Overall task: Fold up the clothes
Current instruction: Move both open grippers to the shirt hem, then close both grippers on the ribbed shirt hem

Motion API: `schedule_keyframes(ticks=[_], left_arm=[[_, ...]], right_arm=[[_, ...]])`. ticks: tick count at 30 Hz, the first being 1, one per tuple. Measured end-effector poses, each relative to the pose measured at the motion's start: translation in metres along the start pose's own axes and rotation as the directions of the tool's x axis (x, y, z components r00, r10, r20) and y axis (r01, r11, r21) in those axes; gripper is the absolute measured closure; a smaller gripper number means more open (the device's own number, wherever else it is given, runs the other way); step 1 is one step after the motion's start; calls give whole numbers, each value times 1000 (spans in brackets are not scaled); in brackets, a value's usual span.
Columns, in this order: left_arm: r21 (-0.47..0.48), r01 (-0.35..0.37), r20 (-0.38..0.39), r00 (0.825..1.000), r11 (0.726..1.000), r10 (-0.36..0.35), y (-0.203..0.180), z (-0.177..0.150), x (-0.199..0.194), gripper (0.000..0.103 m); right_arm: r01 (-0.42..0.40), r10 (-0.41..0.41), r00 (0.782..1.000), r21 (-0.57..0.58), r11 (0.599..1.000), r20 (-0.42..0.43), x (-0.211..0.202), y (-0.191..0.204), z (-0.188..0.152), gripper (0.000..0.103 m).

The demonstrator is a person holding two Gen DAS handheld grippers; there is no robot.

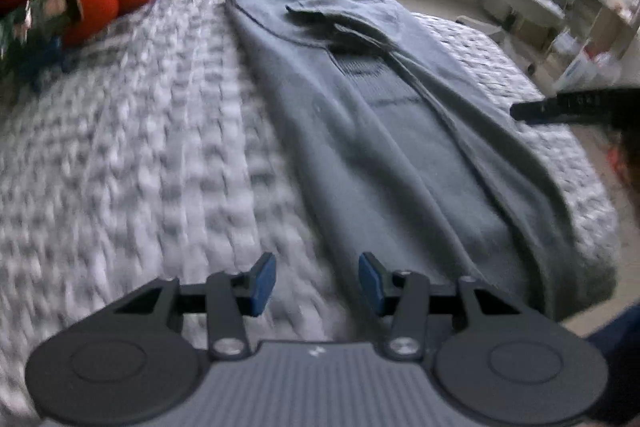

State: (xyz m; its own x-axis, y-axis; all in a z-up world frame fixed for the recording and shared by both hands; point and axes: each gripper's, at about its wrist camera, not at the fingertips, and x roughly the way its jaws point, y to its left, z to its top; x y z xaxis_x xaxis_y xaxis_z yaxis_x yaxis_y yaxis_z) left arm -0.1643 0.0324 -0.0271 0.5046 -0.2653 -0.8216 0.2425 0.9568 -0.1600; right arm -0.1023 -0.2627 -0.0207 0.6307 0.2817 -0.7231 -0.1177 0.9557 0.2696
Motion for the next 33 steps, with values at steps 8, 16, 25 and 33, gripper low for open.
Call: schedule_keyframes(ticks=[8, 16, 25, 33], left_arm=[[-157, 120, -17, 992, 980, -124, 4, -37, 1, 55], [-286, 205, -23, 975, 936, -221, 1, -57, 22, 53], [-259, 196, -37, 977, 946, -212, -22, -58, 28, 96], [-241, 141, 0, 989, 960, -146, -15, -51, -9, 98]], right_arm=[[-108, 110, 994, 151, 983, -6, -58, -19, -62, 69], [-75, 95, 990, 177, 981, -104, -60, -18, -97, 64], [-56, 76, 985, 129, 990, -154, -41, -6, -107, 65], [-102, 113, 991, 147, 984, -72, -66, -1, -112, 95]])
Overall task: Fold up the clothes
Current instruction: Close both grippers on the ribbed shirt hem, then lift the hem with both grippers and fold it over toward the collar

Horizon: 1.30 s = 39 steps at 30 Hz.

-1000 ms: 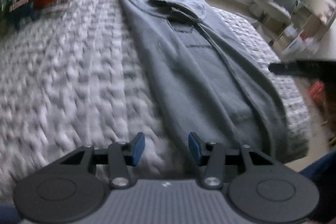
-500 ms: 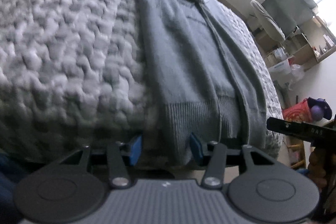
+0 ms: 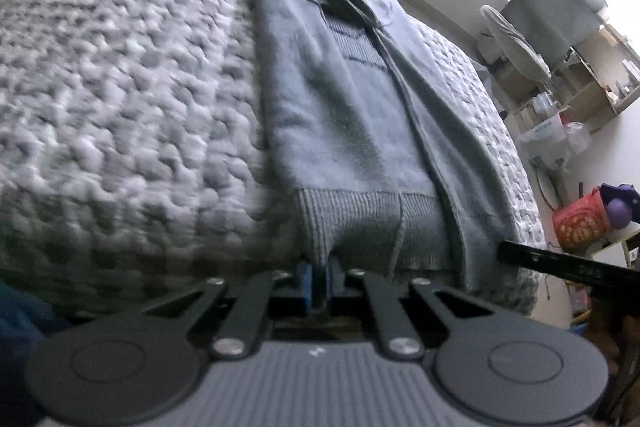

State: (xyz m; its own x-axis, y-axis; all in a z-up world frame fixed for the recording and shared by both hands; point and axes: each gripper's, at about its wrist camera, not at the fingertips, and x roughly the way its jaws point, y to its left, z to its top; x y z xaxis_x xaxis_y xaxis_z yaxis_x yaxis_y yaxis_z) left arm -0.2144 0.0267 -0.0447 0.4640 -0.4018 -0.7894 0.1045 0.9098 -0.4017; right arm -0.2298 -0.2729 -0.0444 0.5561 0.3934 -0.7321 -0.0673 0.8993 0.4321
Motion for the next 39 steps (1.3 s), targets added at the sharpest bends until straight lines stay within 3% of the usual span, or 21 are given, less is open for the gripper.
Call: schedule_keyframes(ticks=[19, 23, 30, 34, 39], left_arm=[[120, -62, -21, 998, 991, 65, 9, -19, -51, 98], [126, -71, -36, 996, 989, 77, 5, -13, -42, 98], [107, -76, 7, 997, 991, 76, 7, -8, -51, 97], [96, -71, 61, 996, 993, 65, 2, 9, -60, 97], [67, -42, 151, 988, 997, 31, -5, 58, -65, 97]], right_arm=[[-48, 48, 998, 11, 999, -34, -52, 21, -40, 95], [-50, 51, 998, 9, 999, -39, -41, 27, -26, 93], [-63, 64, 998, 15, 998, -31, -35, 26, -7, 92], [-112, 110, 993, 53, 992, 41, -43, 18, 8, 92], [-134, 127, 982, 42, 990, 139, -48, 22, 51, 92]])
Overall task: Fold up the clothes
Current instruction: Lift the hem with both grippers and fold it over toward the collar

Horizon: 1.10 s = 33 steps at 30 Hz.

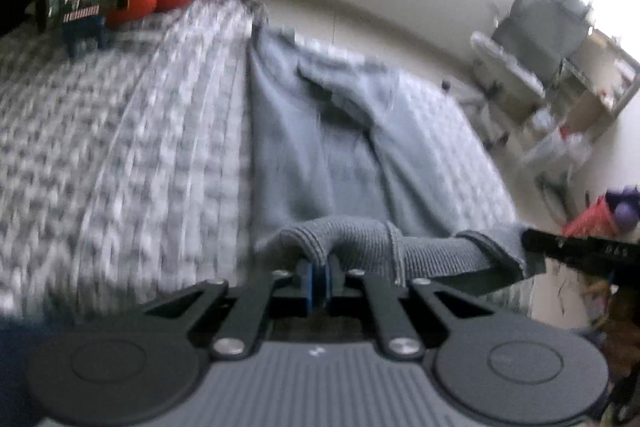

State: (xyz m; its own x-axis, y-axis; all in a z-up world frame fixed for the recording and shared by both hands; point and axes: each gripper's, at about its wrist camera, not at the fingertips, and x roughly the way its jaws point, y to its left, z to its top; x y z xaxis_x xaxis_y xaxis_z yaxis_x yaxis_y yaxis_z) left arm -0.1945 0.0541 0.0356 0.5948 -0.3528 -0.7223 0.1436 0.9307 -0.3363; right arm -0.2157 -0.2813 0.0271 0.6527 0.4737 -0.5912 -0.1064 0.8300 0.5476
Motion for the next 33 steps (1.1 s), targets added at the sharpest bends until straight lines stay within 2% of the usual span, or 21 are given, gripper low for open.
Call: schedule_keyframes(ticks=[4, 9, 14, 18, 25, 31, 33], left_arm=[[-16, 2, 57, 998, 1000, -1, 3, 42, 14, 97], [-40, 28, 89, 996, 999, -24, 14, 93, 40, 97], [-43, 44, 82, 996, 998, -40, 21, 139, 78, 97], [-39, 28, 67, 997, 999, -25, 25, 172, 111, 97], [-90, 18, 38, 999, 996, -14, 34, 219, 171, 97], [-247, 40, 2, 999, 968, -41, 62, 230, 218, 97], [-265, 29, -13, 999, 964, -34, 67, 231, 229, 97]], right_arm=[[-16, 16, 998, -6, 1000, 52, 18, 3, 39, 92], [-38, 35, 996, 27, 999, 77, 55, -2, 89, 92], [-34, 28, 996, 70, 997, 81, 97, -13, 137, 92], [-19, 11, 998, 121, 992, 68, 133, -29, 168, 92], [14, -26, 999, 237, 971, 44, 180, -58, 202, 92], [-4, -11, 999, 389, 921, 36, 210, -83, 209, 92], [-5, -7, 1000, 420, 907, 27, 218, -90, 208, 92]])
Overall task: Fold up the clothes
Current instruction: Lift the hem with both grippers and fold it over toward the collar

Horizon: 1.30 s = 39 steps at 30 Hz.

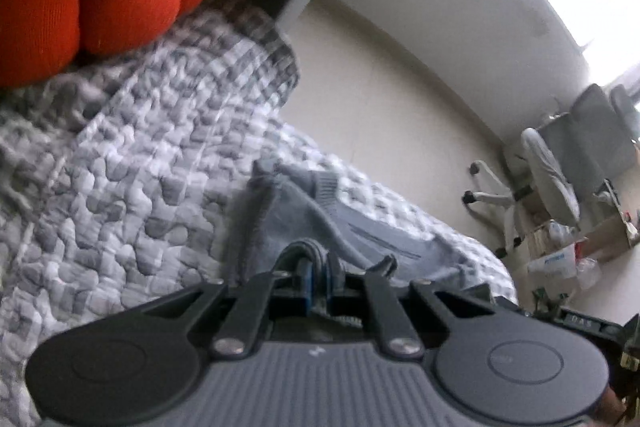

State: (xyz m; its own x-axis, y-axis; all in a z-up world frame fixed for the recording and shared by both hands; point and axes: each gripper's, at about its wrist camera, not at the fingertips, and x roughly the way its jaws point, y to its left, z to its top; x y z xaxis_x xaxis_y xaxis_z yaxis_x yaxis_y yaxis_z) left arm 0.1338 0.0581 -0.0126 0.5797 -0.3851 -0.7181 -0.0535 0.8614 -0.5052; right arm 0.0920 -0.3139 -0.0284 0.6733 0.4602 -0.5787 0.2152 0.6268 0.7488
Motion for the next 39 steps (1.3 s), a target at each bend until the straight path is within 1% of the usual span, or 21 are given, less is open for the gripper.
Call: schedule_keyframes(ticks=[4, 8, 12, 15, 17, 18, 19, 20, 21, 22, 23, 24, 25, 28, 31, 34, 36, 39], left_arm=[[-14, 20, 13, 1000, 1000, -20, 0, 6, 7, 97], [-22, 39, 24, 999, 999, -39, -2, 14, 14, 97], [-25, 38, 30, 999, 999, -38, -3, 20, 22, 97], [-36, 45, 46, 998, 998, -43, -2, 23, 24, 96], [-57, 51, 75, 996, 997, -47, 1, 26, 22, 95], [-63, 53, 90, 995, 997, -48, 3, 27, 20, 89], [-70, 55, 105, 993, 996, -48, 5, 29, 18, 86], [-76, 57, 121, 992, 995, -48, 7, 30, 16, 82], [-83, 60, 136, 990, 995, -48, 9, 31, 15, 81], [-86, 60, 147, 988, 994, -47, 10, 32, 13, 81], [-84, 58, 149, 988, 995, -45, 11, 32, 12, 80], [-81, 56, 152, 987, 995, -43, 12, 31, 11, 79], [-79, 54, 154, 987, 995, -41, 13, 31, 10, 79], [-61, 49, 152, 988, 997, -39, 13, 25, 7, 78], [-26, 38, 140, 990, 999, -34, 12, 16, 6, 75], [21, 14, 120, 993, 1000, -16, 7, 8, 6, 74], [50, -6, 112, 994, 999, 1, 3, 4, 5, 74], [114, -51, 121, 992, 992, 37, -5, 0, -2, 74]], right_arm=[[10, -10, 1000, 35, 999, 4, 6, -8, 5, 92], [14, -15, 1000, 38, 999, 17, 8, -10, 13, 92], [13, -14, 1000, 42, 999, 26, 12, -12, 19, 92], [10, -11, 1000, 38, 999, 27, 20, -9, 22, 91], [0, -2, 999, 45, 999, 47, 22, -9, 23, 89], [-12, 9, 998, 58, 998, 62, 20, -11, 24, 85], [-25, 19, 997, 71, 997, 77, 19, -12, 24, 82], [-38, 30, 994, 79, 996, 100, 16, -14, 25, 65], [-53, 42, 991, 85, 995, 129, 11, -15, 25, 47], [-68, 55, 988, 87, 994, 145, 8, -17, 26, 43], [-84, 69, 986, 89, 993, 154, 5, -18, 26, 40], [-99, 83, 983, 90, 991, 164, 2, -19, 26, 40], [-96, 82, 982, 80, 992, 168, 0, -19, 26, 40], [-38, 36, 983, 8, 999, 178, -2, -12, 20, 40], [15, 5, 986, -121, 993, 168, -2, 1, 11, 40], [83, -43, 986, -244, 966, 162, 0, 15, 0, 40], [103, -58, 986, -294, 950, 159, 0, 23, -6, 41], [128, -71, 984, -367, 921, 166, -6, 33, -17, 41]])
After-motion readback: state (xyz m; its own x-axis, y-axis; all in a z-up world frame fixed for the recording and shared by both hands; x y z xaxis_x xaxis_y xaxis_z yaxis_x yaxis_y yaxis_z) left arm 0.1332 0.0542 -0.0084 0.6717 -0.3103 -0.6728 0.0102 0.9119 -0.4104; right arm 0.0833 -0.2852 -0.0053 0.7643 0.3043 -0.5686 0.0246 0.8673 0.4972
